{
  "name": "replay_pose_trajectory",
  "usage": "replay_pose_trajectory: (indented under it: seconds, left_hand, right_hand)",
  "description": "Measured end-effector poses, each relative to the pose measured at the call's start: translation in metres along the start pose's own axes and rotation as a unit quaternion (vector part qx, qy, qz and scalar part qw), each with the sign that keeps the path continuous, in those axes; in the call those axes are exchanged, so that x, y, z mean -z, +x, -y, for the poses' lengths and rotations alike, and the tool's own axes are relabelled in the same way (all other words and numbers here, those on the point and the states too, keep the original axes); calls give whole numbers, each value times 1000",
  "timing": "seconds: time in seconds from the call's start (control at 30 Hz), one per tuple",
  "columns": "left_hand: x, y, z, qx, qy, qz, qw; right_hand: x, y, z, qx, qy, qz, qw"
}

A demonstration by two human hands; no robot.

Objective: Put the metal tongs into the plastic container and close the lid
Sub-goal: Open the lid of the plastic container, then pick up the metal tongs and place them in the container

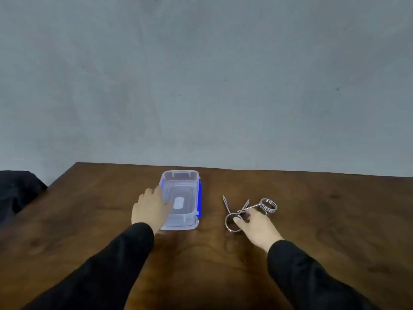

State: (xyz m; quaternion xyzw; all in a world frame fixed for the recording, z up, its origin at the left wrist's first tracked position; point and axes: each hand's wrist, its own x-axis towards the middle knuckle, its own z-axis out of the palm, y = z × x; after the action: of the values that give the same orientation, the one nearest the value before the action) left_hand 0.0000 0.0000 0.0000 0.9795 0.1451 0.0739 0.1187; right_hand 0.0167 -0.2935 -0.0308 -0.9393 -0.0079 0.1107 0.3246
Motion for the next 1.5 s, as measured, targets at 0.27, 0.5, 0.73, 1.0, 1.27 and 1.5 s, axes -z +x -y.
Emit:
replay_pose_trajectory:
  seconds: [0.27,0.5,0.73,1.0,1.27,1.5]
  left_hand:
    - [-17,31,19,78,-95,52,991]
    - [-23,38,26,125,-199,67,970]
    - [-20,35,21,121,-233,34,964]
    - [0,26,-16,57,-269,20,961]
    - [-15,-19,-77,86,-390,115,909]
    - [-40,-38,-84,108,-409,140,895]
  right_hand:
    - [-32,13,21,-58,-30,-70,995]
    - [-53,24,28,-83,-108,-96,986]
    - [-54,27,21,-71,-26,-107,991]
    - [-15,18,30,-1,162,-199,966]
    - [41,9,55,61,249,-190,948]
    - [18,-4,44,63,207,-125,968]
